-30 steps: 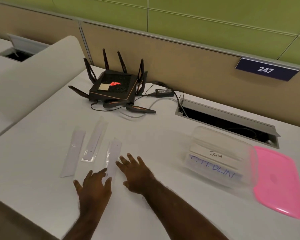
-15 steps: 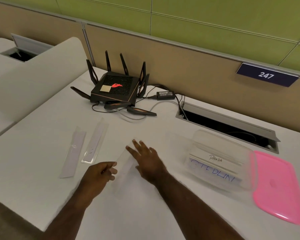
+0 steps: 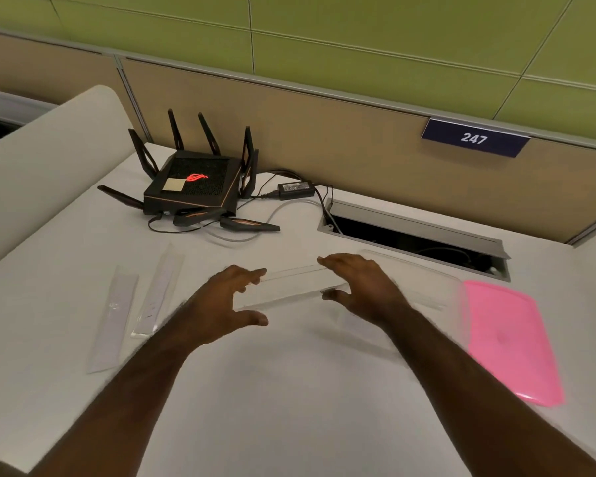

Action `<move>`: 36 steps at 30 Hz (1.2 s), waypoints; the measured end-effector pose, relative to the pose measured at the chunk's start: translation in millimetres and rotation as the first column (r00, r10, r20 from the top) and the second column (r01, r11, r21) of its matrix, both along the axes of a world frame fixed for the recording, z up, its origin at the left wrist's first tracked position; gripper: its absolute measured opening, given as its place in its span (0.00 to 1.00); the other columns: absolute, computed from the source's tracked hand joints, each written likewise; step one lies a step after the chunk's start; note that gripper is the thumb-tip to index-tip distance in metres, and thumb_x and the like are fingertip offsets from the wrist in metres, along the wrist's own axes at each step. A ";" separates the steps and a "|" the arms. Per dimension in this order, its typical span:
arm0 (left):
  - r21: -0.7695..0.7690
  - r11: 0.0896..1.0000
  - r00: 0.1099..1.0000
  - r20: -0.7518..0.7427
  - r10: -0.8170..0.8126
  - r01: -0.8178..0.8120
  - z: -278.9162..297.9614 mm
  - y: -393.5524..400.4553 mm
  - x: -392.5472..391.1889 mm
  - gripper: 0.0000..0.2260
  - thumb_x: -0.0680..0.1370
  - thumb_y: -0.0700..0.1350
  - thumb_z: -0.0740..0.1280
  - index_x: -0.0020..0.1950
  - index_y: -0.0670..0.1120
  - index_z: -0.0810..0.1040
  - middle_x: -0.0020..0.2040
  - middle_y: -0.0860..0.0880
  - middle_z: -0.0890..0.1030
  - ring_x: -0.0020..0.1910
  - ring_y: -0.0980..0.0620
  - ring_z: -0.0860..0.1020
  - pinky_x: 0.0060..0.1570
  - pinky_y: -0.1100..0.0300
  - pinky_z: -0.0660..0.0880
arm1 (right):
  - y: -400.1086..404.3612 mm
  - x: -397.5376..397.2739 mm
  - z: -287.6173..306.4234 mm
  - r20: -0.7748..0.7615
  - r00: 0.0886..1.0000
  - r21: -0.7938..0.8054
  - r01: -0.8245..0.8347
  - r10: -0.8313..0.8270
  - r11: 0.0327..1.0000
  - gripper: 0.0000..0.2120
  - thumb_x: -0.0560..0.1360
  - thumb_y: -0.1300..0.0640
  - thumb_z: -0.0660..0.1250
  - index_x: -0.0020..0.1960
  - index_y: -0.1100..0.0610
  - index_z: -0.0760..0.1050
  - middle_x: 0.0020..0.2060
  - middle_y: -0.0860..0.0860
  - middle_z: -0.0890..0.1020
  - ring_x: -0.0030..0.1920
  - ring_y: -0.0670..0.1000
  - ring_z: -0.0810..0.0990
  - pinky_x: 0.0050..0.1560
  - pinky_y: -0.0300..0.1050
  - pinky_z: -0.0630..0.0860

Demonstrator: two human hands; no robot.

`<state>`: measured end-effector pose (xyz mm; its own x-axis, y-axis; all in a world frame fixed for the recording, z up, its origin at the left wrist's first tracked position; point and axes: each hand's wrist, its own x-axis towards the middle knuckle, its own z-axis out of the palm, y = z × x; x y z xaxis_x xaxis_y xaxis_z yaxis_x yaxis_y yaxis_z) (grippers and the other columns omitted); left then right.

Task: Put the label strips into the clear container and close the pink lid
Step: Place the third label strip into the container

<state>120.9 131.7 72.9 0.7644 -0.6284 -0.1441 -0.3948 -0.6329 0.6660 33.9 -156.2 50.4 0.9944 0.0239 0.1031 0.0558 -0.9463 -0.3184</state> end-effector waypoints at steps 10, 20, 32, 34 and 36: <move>0.209 0.951 0.836 0.460 -0.300 0.226 1.4 -126.6 18.9 0.21 0.74 0.59 0.67 0.67 0.57 0.73 0.65 0.57 0.77 0.65 0.53 0.70 0.63 0.51 0.62 | -101.7 -58.3 17.6 -0.079 0.955 -0.018 0.286 -0.287 0.958 0.27 0.70 0.36 0.69 0.66 0.43 0.74 0.66 0.46 0.77 0.71 0.49 0.67 0.69 0.52 0.64; 0.438 0.871 0.727 0.521 -0.448 0.222 -18.2 -219.4 -2.0 0.19 0.74 0.60 0.66 0.64 0.57 0.76 0.64 0.52 0.77 0.69 0.47 0.67 0.70 0.34 0.41 | -139.1 -97.7 -4.4 -0.039 0.827 -0.202 0.543 -0.561 0.815 0.23 0.68 0.37 0.71 0.59 0.45 0.80 0.58 0.47 0.82 0.61 0.55 0.73 0.56 0.54 0.63; 0.686 0.715 0.704 0.440 -0.557 0.137 -34.4 -252.1 -27.4 0.14 0.74 0.57 0.68 0.55 0.51 0.82 0.57 0.49 0.83 0.74 0.40 0.63 0.68 0.28 0.36 | -137.5 -89.8 -30.1 -0.098 0.821 -0.468 0.461 -0.563 0.754 0.20 0.70 0.40 0.71 0.58 0.49 0.79 0.49 0.52 0.85 0.56 0.56 0.74 0.56 0.54 0.64; 0.714 0.693 0.712 0.435 -0.551 0.099 -33.5 -256.0 -34.9 0.10 0.75 0.53 0.69 0.52 0.50 0.82 0.56 0.48 0.83 0.75 0.39 0.61 0.69 0.28 0.38 | -134.9 -84.7 -32.4 -0.148 0.826 -0.538 0.394 -0.543 0.746 0.19 0.72 0.41 0.70 0.56 0.51 0.80 0.49 0.50 0.85 0.58 0.56 0.73 0.59 0.56 0.63; 0.734 0.675 0.708 0.437 -0.555 0.076 -33.7 -257.4 -40.3 0.07 0.76 0.49 0.68 0.51 0.48 0.82 0.56 0.47 0.83 0.76 0.37 0.58 0.69 0.28 0.41 | -131.1 -80.6 -33.3 -0.185 0.821 -0.600 0.340 -0.540 0.724 0.15 0.72 0.43 0.69 0.53 0.52 0.81 0.48 0.50 0.84 0.57 0.56 0.73 0.60 0.58 0.63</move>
